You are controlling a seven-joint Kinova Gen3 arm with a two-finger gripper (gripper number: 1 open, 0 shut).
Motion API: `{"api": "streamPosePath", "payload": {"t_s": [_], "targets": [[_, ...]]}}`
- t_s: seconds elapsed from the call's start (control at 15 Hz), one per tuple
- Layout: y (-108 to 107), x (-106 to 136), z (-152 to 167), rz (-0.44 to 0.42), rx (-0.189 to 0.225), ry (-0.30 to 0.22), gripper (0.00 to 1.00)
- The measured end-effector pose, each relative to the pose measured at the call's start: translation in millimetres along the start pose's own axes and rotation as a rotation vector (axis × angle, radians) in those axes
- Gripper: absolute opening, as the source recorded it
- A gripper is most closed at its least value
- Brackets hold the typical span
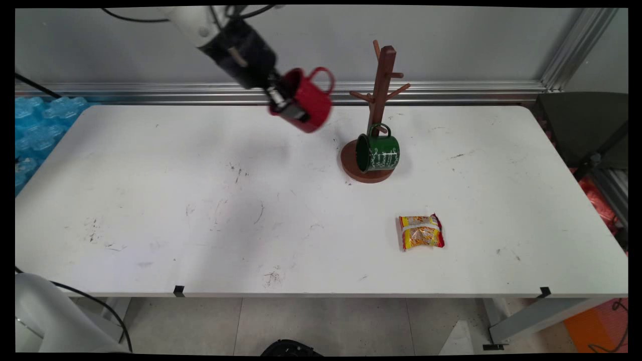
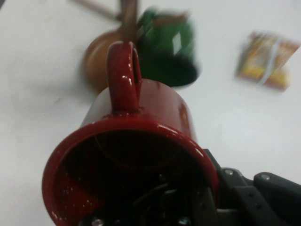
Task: Place the picked object on the table
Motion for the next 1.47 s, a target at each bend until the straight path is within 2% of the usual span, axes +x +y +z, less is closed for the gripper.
{"api": "streamPosePath", "payload": {"t_s": [0.33,0.73,1.0,1.47], "targets": [[-39,-28,-1,0.1,0.102,-0.153,0.0],[-69,-42,23,0.196,0.177,-0.297,0.0],[-79,-50,44,0.238,0.191,-0.392,0.0],[-89,-66,68,0.302,0.169,-0.517,0.0]]}}
